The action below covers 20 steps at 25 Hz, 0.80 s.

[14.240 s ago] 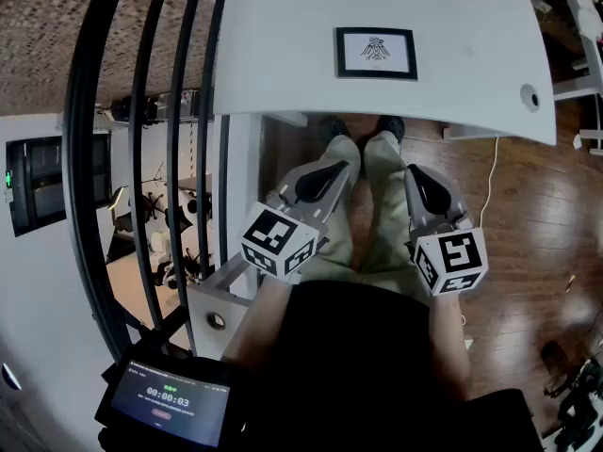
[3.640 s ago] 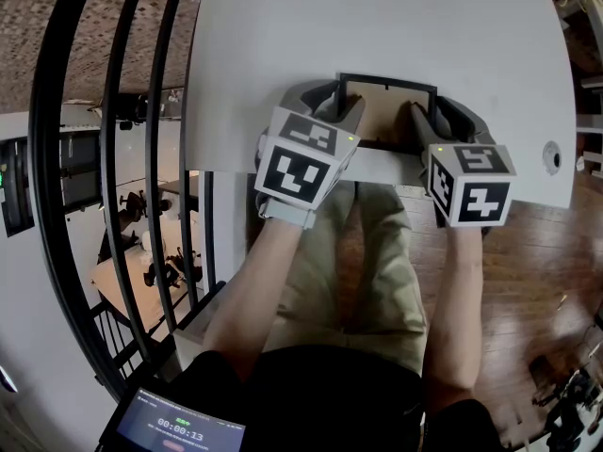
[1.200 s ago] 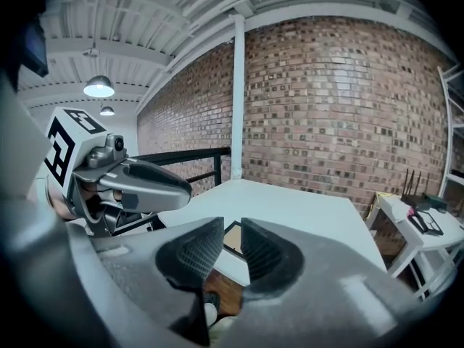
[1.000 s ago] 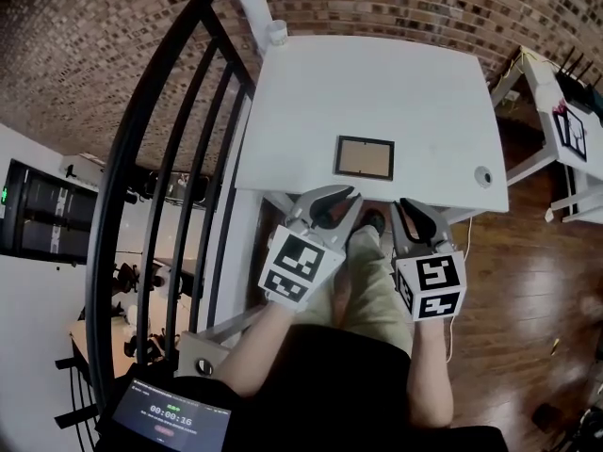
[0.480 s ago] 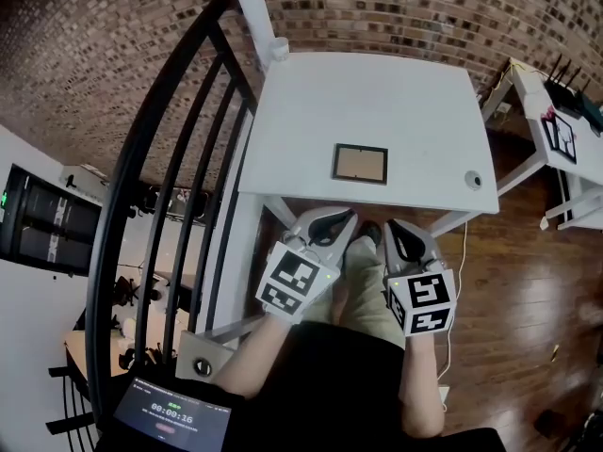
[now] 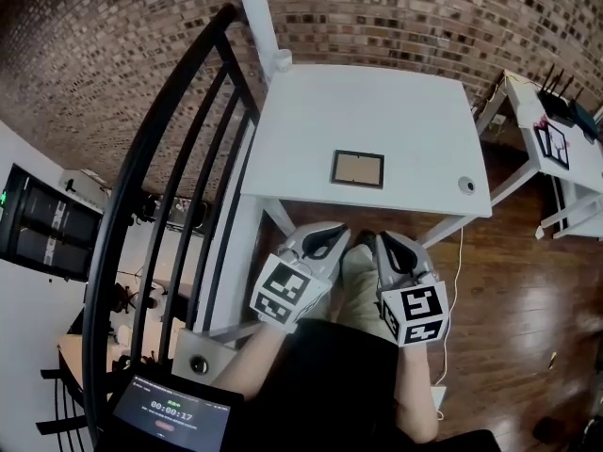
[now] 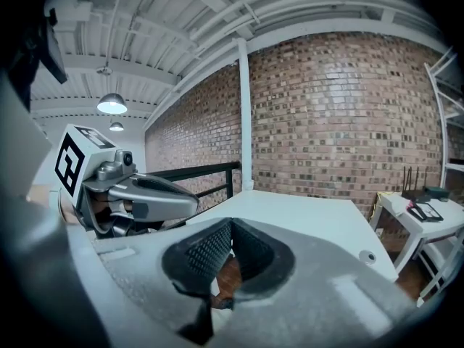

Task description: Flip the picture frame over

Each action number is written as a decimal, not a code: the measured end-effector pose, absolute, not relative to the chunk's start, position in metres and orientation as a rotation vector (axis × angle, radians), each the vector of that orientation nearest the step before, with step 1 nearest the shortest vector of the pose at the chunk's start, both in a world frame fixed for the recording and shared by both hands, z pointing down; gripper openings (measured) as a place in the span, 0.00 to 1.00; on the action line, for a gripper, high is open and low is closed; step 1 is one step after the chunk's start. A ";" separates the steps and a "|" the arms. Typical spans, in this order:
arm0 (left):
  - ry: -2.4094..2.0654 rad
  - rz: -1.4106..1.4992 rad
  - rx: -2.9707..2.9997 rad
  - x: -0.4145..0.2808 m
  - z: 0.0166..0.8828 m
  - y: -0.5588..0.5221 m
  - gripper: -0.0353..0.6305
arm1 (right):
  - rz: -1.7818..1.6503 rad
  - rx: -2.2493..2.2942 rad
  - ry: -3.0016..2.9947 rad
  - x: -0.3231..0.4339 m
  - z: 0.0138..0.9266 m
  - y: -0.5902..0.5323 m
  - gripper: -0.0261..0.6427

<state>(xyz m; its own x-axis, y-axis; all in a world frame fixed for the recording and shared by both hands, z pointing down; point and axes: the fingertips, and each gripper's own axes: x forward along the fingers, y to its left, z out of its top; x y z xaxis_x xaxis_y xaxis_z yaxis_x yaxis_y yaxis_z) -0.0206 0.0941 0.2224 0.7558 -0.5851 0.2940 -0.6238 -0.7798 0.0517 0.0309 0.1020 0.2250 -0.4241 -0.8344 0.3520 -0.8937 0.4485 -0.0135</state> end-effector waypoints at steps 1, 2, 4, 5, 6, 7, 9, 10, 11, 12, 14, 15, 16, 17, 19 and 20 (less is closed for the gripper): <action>-0.974 0.391 2.803 -0.023 0.222 0.095 0.08 | 0.287 1.480 -2.411 0.029 0.225 0.104 0.03; -0.975 0.382 2.806 -0.024 0.220 0.096 0.08 | 0.288 1.478 -2.412 0.027 0.224 0.106 0.03; -0.976 0.367 2.812 -0.025 0.216 0.097 0.08 | 0.286 1.472 -2.415 0.023 0.223 0.108 0.03; -0.978 0.361 2.812 -0.026 0.215 0.098 0.08 | 0.283 1.470 -2.417 0.022 0.222 0.109 0.03; -0.980 0.356 2.811 -0.026 0.215 0.098 0.08 | 0.279 1.470 -2.421 0.021 0.222 0.109 0.03; -0.980 0.354 2.812 -0.025 0.215 0.099 0.08 | 0.276 1.471 -2.425 0.020 0.221 0.109 0.03; -0.982 0.353 2.815 -0.025 0.216 0.097 0.08 | 0.273 1.472 -2.434 0.020 0.222 0.108 0.03; -0.985 0.357 2.816 -0.025 0.218 0.096 0.08 | 0.275 1.470 -2.436 0.019 0.223 0.107 0.03; -0.986 0.361 2.815 -0.026 0.219 0.095 0.08 | 0.279 1.467 -2.436 0.018 0.224 0.107 0.03; -0.983 0.363 2.812 -0.027 0.218 0.095 0.08 | 0.281 1.465 -2.436 0.016 0.224 0.108 0.03; -0.973 0.355 2.810 -0.027 0.216 0.098 0.08 | 0.286 1.459 -2.435 0.013 0.223 0.111 0.03; -0.969 0.353 2.810 -0.027 0.215 0.100 0.08 | 0.288 1.458 -2.435 0.012 0.222 0.113 0.03; -0.966 0.355 2.810 -0.028 0.216 0.102 0.08 | 0.289 1.456 -2.436 0.011 0.222 0.114 0.03; -0.965 0.359 2.808 -0.028 0.217 0.103 0.08 | 0.288 1.453 -2.437 0.010 0.222 0.115 0.03; -0.968 0.368 2.807 -0.029 0.220 0.103 0.08 | 0.292 1.448 -2.442 0.009 0.223 0.116 0.03; -0.969 0.371 2.807 -0.029 0.221 0.103 0.08 | 0.302 1.446 -2.448 0.008 0.223 0.116 0.03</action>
<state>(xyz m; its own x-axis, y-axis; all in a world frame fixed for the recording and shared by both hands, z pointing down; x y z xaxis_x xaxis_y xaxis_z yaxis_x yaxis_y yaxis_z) -0.0288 0.1032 0.2209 0.7607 -0.5859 0.2795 -0.6227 -0.7802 0.0593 0.0082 0.1162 0.2227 -0.4588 -0.8195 0.3434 -0.8784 0.4766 -0.0364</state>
